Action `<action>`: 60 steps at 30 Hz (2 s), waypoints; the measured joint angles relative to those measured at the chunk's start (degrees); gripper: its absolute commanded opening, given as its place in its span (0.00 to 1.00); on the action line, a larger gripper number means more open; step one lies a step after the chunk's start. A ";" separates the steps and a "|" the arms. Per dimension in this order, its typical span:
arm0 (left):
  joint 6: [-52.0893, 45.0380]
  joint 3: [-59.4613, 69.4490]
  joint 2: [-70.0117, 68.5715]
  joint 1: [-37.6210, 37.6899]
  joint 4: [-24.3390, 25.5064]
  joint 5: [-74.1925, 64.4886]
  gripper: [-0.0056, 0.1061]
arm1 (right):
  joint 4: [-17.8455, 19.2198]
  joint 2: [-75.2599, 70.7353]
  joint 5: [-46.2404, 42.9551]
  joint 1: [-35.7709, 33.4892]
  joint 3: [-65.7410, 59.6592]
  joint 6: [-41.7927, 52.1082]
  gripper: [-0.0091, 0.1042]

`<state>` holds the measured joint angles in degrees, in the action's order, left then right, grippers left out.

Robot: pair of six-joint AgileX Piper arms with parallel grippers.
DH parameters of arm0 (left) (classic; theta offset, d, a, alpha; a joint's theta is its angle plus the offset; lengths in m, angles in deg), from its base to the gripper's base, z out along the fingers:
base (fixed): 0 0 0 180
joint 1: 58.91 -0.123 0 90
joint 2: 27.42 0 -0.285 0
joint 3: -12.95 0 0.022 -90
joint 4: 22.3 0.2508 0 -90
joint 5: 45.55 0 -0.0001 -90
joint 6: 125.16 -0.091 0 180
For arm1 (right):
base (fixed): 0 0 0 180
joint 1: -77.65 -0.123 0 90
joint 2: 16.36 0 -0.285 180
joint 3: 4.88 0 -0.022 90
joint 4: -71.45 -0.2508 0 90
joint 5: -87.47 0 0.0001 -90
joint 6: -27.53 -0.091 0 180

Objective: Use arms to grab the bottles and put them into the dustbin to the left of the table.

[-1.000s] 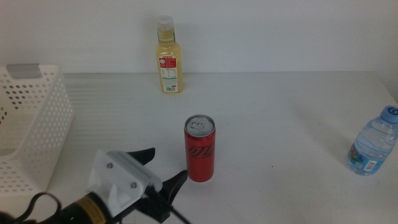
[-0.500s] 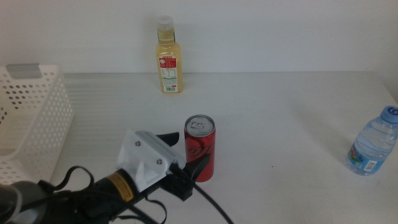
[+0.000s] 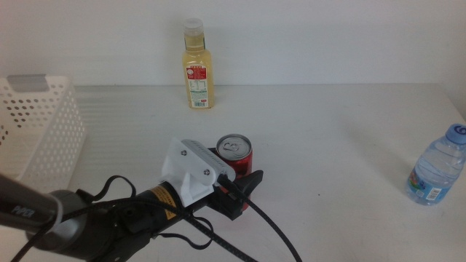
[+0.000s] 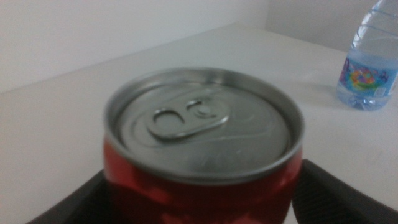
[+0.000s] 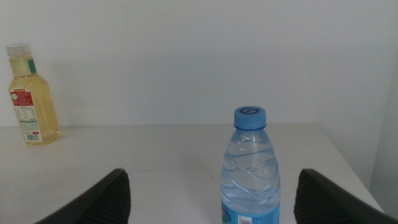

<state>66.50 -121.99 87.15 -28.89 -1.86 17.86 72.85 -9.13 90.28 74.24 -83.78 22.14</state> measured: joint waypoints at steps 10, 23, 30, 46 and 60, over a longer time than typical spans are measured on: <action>0.49 -2.16 3.30 0.00 0.64 -0.91 0.86 | 0.00 0.00 0.00 0.00 0.00 0.00 0.73; 1.17 -2.16 4.77 0.00 -0.23 1.33 0.40 | 0.00 0.00 0.00 0.00 0.00 0.00 0.73; 2.22 -2.20 2.58 -0.05 -0.25 -3.16 0.02 | 0.00 0.00 0.00 0.00 0.00 0.00 0.73; 4.07 -2.05 -14.09 -0.05 -1.17 -25.41 0.01 | 0.00 0.00 0.00 0.00 0.00 0.00 0.73; 7.13 -8.02 -24.00 -0.05 -1.53 -48.84 0.01 | 0.00 0.00 0.00 0.00 0.00 0.00 0.73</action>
<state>73.63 -130.00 63.15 -28.94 -3.40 -30.98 72.85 -9.13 90.28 74.24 -83.78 22.14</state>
